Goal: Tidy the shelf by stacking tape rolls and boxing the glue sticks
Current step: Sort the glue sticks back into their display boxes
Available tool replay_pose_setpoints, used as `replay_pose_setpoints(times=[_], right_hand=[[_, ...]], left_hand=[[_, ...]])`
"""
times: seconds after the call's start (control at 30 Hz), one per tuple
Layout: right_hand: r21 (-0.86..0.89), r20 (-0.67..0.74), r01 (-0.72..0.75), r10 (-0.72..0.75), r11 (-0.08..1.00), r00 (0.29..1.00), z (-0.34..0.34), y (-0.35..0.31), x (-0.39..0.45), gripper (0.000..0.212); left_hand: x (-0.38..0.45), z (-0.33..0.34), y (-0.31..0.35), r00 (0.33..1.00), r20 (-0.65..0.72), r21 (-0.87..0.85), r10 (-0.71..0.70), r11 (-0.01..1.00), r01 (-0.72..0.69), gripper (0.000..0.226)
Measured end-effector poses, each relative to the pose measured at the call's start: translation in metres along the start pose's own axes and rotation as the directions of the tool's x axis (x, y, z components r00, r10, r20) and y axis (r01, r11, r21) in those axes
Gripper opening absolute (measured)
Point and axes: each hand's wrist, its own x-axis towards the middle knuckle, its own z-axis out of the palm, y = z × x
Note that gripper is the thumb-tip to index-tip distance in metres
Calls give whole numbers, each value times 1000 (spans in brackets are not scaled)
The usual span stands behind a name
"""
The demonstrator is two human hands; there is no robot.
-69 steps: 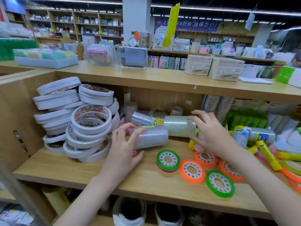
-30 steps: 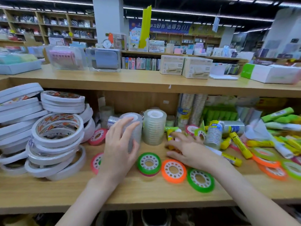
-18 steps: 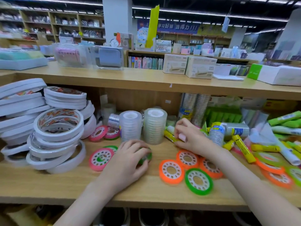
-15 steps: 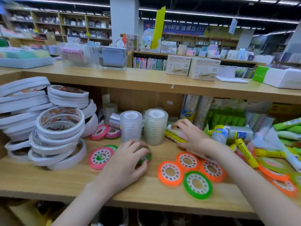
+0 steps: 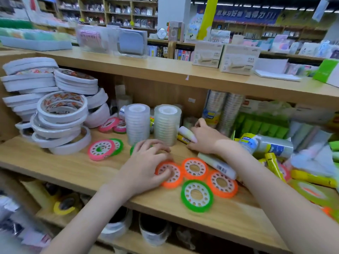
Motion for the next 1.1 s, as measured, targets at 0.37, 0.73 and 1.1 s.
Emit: replay_pose_setpoints(times=[0.37, 0.73, 1.1], right_hand=[[-11, -258, -48, 44, 999, 965, -29, -2, -22, 30], [309, -449, -188, 317, 932, 835, -34, 88, -137, 21], [198, -444, -355, 407, 914, 798, -27, 206, -156, 43]], left_hand=[[2, 2, -1, 986, -103, 98, -129, 985, 139, 33], [36, 11, 27, 988, -148, -138, -49, 990, 28, 34], [100, 42, 90, 994, -109, -353, -7, 935, -32, 41]])
